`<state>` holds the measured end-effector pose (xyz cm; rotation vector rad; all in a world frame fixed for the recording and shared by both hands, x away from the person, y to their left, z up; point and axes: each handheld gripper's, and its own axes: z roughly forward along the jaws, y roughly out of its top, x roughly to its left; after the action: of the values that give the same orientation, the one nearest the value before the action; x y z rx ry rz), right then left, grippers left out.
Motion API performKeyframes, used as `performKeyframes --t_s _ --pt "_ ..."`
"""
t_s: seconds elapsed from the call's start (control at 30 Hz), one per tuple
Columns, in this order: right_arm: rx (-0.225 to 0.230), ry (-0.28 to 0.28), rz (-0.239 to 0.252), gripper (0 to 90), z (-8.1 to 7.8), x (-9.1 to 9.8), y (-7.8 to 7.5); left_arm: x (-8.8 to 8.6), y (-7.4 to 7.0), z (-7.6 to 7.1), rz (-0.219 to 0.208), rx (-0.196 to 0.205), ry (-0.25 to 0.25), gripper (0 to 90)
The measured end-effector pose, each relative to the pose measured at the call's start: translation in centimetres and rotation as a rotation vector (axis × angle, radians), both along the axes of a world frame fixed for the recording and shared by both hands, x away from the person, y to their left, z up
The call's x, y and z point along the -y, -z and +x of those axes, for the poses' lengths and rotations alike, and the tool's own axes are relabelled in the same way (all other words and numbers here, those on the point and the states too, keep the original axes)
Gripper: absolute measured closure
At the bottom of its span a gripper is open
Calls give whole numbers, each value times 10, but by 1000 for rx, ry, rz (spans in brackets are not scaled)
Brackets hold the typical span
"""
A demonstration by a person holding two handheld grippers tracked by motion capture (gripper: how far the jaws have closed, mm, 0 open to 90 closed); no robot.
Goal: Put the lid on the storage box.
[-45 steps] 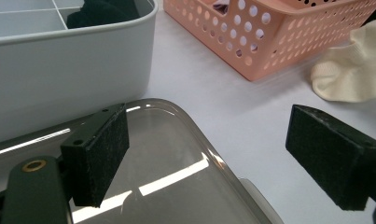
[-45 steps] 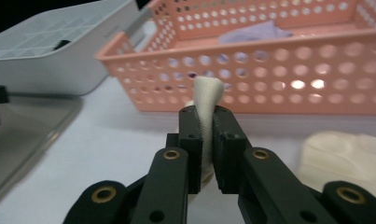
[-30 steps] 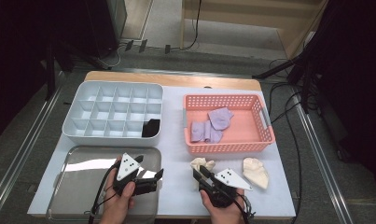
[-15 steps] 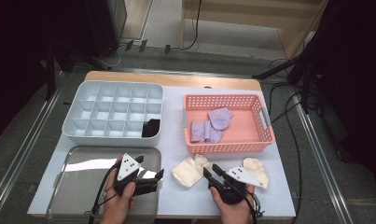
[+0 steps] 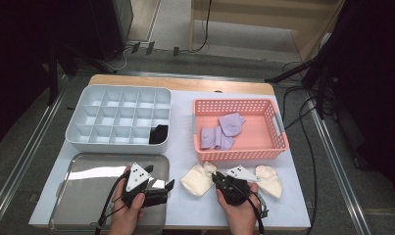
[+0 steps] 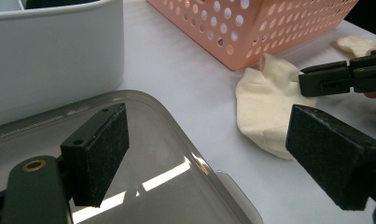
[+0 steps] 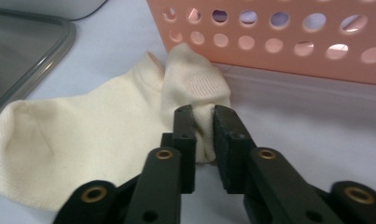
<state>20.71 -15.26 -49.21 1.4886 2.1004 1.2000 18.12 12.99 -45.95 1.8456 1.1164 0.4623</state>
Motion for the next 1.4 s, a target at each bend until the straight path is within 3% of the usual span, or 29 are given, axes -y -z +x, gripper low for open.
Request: performKeyframes --t_s 0.17,0.37,0.5,0.57,0.73,0.87,0.93,1.03,1.17,1.3,1.4 --pt "-9 39 30 836 -9 2 0 2 1 -1 1 -4 3 142" --pt "-24 69 71 823 -32 9 -5 4 3 -2 4 -10 9 142" --pt "-25 18 97 775 -44 10 -10 7 3 -4 10 -10 10 142" --pt "0 -1 107 739 -47 12 -15 9 3 -5 11 -13 13 143" --pt "75 43 102 701 -39 26 -23 15 5 -5 18 -31 25 146" --pt "57 57 67 612 -21 29 -14 26 5 -8 37 -25 20 149" --pt "26 40 54 596 -14 25 -7 29 4 -9 19 -35 39 150" --pt "-21 9 39 692 -11 20 0 34 3 -9 15 -44 56 149" --pt "-48 -17 47 828 -18 16 -2 41 3 -10 19 -58 82 148" --pt "-57 -62 26 861 -31 15 -8 44 5 -8 38 -82 77 154" --pt "-40 -40 2 864 -34 21 -11 43 7 -6 57 -109 54 229"
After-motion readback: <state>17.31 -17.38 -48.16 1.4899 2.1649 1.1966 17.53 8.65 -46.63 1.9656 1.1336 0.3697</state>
